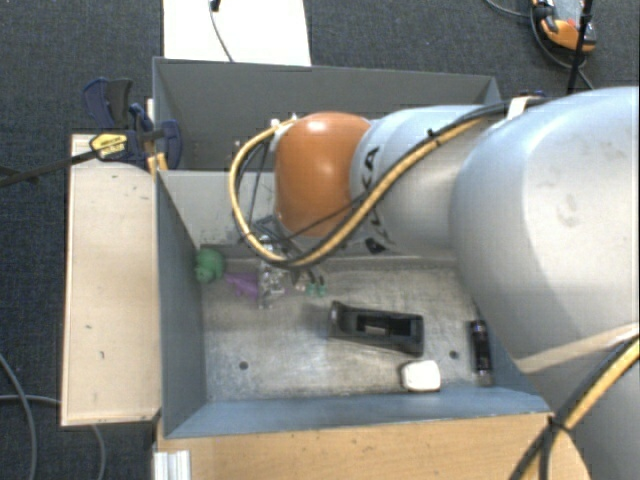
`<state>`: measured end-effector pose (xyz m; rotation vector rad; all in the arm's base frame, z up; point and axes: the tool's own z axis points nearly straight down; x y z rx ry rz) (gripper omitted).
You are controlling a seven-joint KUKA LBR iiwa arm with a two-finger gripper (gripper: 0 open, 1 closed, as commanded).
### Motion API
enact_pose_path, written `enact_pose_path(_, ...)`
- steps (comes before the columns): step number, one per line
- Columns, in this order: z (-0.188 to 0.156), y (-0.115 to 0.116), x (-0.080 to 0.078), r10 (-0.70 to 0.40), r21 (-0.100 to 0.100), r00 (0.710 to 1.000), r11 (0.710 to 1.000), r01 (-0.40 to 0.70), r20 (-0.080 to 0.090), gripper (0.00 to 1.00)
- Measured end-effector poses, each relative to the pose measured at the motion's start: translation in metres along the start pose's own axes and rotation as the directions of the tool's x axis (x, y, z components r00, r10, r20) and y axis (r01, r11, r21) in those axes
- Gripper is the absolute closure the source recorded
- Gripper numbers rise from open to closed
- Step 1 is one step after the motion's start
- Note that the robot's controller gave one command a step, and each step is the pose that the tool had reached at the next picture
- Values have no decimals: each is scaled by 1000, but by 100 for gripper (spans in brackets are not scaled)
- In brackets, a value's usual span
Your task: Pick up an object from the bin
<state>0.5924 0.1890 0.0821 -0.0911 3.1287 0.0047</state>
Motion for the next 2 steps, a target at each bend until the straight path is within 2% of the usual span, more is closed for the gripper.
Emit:
enact_pose_path(1, 0, 0, 0, 1, 0, 1000, 1000, -1, 0, 100)
enact_pose_path(2, -124, -3, 14, -28, 1, 1000, 1000, 28, -9, 100)
